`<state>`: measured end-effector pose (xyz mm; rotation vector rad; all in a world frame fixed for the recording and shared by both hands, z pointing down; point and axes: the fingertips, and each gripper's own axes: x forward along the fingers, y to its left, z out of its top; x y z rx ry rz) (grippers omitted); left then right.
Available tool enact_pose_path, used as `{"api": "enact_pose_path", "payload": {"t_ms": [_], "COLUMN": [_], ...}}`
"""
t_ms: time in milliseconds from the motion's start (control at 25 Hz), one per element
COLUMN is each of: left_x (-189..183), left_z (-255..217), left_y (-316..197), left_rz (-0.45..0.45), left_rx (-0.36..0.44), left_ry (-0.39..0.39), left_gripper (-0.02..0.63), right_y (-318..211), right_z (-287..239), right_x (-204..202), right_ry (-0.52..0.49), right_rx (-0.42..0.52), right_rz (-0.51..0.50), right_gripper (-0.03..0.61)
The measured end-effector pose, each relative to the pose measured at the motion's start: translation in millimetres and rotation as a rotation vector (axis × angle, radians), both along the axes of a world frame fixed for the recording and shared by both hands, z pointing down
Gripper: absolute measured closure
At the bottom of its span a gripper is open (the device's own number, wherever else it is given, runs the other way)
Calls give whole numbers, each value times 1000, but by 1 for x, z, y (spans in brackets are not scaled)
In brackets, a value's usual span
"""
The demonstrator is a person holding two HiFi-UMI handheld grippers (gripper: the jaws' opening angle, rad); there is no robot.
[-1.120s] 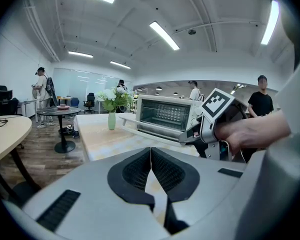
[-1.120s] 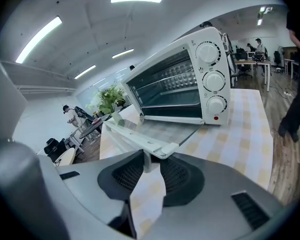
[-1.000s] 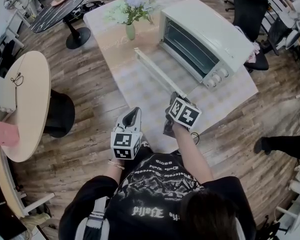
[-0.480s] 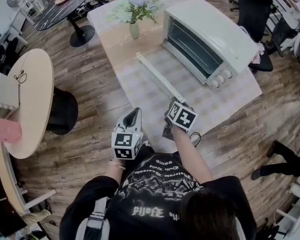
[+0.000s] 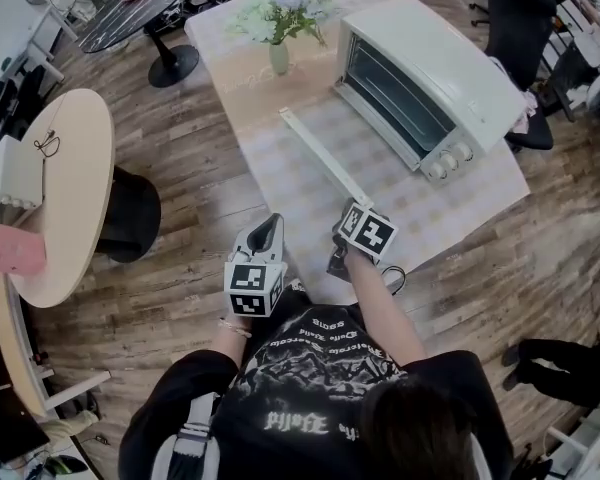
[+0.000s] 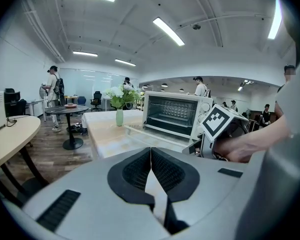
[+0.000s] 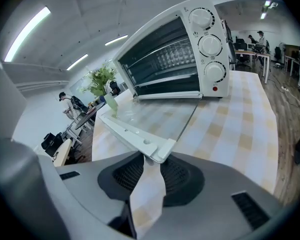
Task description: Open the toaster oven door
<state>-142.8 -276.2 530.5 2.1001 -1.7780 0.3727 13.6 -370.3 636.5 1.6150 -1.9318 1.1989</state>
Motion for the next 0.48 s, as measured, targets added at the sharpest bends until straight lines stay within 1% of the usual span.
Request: {"api": "enact_pose_path", "payload": {"t_ms": [240,480], "left_x": [0,-5], "left_z": [2,3], "left_y": [4,8], "left_rz": [-8,-26], "left_rx": [-11,-12], "left_ry": [-4,-10], "left_gripper": [594,594], "right_y": [6,6], "right_z": [17,29], "right_x": [-4,-3], "right_ry": [-32,-21], "right_rx": [-78,-106], "right_rz": [-4,-10], "right_gripper": [476,483]}}
